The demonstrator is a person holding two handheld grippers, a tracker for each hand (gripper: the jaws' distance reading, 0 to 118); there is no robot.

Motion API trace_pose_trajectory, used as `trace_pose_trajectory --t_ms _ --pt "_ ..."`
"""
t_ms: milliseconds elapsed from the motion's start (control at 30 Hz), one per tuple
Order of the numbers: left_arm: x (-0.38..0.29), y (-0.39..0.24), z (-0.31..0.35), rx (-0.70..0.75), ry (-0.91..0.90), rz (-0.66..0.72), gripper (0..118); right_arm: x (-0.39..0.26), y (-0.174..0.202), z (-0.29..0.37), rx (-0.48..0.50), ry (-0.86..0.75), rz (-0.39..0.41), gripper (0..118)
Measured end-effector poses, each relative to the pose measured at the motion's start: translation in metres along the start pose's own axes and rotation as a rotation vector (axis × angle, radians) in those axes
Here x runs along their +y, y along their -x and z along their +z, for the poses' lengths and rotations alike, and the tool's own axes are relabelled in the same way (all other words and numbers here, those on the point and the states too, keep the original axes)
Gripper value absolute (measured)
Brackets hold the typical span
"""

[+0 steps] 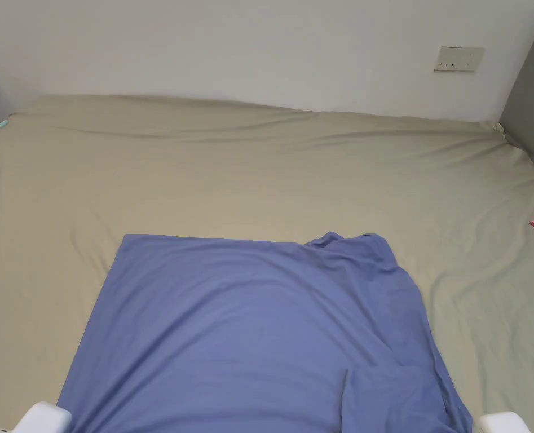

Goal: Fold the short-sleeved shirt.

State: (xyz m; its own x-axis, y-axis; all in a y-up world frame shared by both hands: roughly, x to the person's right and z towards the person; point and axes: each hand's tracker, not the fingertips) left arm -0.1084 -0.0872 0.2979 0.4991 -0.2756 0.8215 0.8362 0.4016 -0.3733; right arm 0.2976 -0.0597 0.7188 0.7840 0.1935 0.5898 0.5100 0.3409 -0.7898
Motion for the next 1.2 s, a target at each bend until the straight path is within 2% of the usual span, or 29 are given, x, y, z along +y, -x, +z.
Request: trace_pose_trajectory --t_ms 33,67,100,133,200,300,400,533,600,633,667,700,733,767,800,867,933,1067,1200 --pt "0.003 -0.001 0.002 0.015 -0.008 0.010 40 0.001 0.004 0.001 -0.062 -0.012 0.012 101" --pt "0.008 0.000 0.008 0.023 -0.033 0.039 75 0.005 0.003 0.006 -0.071 -0.045 0.005 106" --pt "0.013 0.001 0.014 -0.002 -0.068 0.087 105 0.009 0.001 0.017 -0.058 -0.110 -0.016 106" --pt "0.019 0.003 0.021 -0.026 -0.097 0.128 118 0.016 -0.001 0.030 -0.044 -0.177 -0.050 106" --pt "0.037 0.006 0.048 -0.035 -0.251 0.212 112 0.033 -0.001 0.065 -0.032 -0.325 -0.106 106" --pt "0.069 0.004 0.099 -0.019 -0.456 0.265 112 0.058 0.009 0.124 -0.052 -0.570 -0.125 106" --pt "0.096 -0.004 0.160 0.045 -0.729 0.320 114 0.077 0.032 0.181 -0.100 -0.792 -0.091 106" --pt "0.114 -0.025 0.221 0.149 -0.966 0.393 118 0.093 0.074 0.227 -0.204 -0.951 -0.016 106" --pt "0.120 -0.038 0.238 0.194 -0.997 0.393 115 0.097 0.091 0.235 -0.208 -0.993 0.019 102" --pt "0.122 -0.041 0.240 0.190 -1.003 0.376 105 0.098 0.099 0.237 -0.211 -1.003 0.031 96" --pt "0.124 -0.049 0.243 0.200 -1.012 0.365 88 0.097 0.108 0.238 -0.202 -1.009 0.047 88" --pt "0.125 -0.055 0.246 0.214 -1.016 0.354 63 0.099 0.112 0.237 -0.192 -1.014 0.055 71" --pt "0.126 -0.061 0.246 0.232 -1.018 0.339 28 0.098 0.117 0.237 -0.186 -1.019 0.057 37" --pt "0.127 -0.065 0.244 0.238 -1.015 0.327 10 0.098 0.123 0.237 -0.180 -1.025 0.052 10" --pt "0.126 -0.068 0.242 0.229 -1.016 0.316 7 0.097 0.127 0.236 -0.171 -1.035 0.047 5" --pt "0.126 -0.074 0.240 0.183 -0.999 0.276 0 0.097 0.128 0.233 -0.170 -1.038 0.055 2" --pt "0.126 -0.076 0.235 0.194 -0.990 0.251 0 0.096 0.131 0.232 -0.196 -1.042 0.064 2" --pt "0.125 -0.077 0.234 0.213 -0.981 0.214 0 0.094 0.128 0.230 -0.159 -1.026 0.038 2" --pt "0.126 -0.072 0.230 0.196 -0.957 0.213 0 0.096 0.125 0.222 -0.166 -1.011 0.043 2"
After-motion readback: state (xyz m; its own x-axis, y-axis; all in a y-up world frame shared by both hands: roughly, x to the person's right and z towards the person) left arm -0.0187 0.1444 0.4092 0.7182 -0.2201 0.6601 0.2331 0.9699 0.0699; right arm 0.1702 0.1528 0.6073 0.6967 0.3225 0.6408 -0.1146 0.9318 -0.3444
